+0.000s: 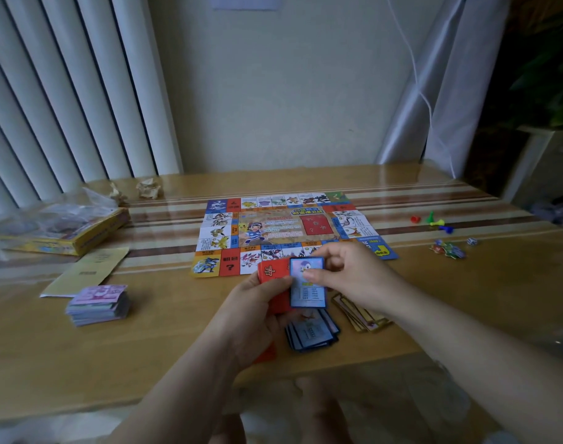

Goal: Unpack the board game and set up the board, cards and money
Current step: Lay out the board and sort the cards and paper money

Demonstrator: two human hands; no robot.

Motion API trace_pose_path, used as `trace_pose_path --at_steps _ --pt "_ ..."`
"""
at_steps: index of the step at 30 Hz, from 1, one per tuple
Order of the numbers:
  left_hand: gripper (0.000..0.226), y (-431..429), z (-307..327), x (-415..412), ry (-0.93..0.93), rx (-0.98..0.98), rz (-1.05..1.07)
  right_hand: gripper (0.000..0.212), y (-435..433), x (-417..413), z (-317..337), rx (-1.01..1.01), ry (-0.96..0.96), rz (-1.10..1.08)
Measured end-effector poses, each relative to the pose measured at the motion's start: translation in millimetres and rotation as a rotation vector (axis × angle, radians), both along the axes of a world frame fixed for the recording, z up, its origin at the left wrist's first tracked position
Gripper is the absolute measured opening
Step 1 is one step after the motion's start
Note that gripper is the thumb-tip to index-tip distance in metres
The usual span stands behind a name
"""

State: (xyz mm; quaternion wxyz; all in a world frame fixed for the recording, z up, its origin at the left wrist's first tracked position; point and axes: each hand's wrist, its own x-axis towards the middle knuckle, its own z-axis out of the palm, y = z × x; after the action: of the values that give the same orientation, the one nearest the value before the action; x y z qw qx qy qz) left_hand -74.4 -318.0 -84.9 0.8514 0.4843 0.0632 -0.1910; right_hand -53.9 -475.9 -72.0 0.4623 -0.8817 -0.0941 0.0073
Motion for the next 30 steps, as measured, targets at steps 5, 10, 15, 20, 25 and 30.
trace_pose_path --at_steps 5,10,15,20,25,30 --pt "0.019 26.9 0.9 7.2 -0.014 -0.095 0.12 0.017 -6.3 -1.3 -6.5 0.02 0.092 0.009" --pt "0.02 33.9 -1.1 7.8 -0.058 -0.083 0.112 0.023 2.3 -12.6 -23.8 -0.33 0.031 0.067" --pt "0.022 26.8 -5.1 1.7 -0.094 -0.041 0.053 0.025 5.0 -11.4 -16.1 -0.343 -0.168 -0.031" --pt "0.019 15.8 -3.5 -5.9 -0.133 0.133 0.022 0.024 17.9 -6.9 -0.9 0.081 -0.023 0.016" --pt "0.015 23.5 -2.8 -11.5 -0.161 0.137 0.044 0.016 27.2 -2.0 -4.6 0.094 0.021 0.043" --pt "0.02 43.0 -7.7 -15.9 -0.17 0.045 0.03 0.012 37.2 1.8 -6.0 0.206 0.128 0.082"
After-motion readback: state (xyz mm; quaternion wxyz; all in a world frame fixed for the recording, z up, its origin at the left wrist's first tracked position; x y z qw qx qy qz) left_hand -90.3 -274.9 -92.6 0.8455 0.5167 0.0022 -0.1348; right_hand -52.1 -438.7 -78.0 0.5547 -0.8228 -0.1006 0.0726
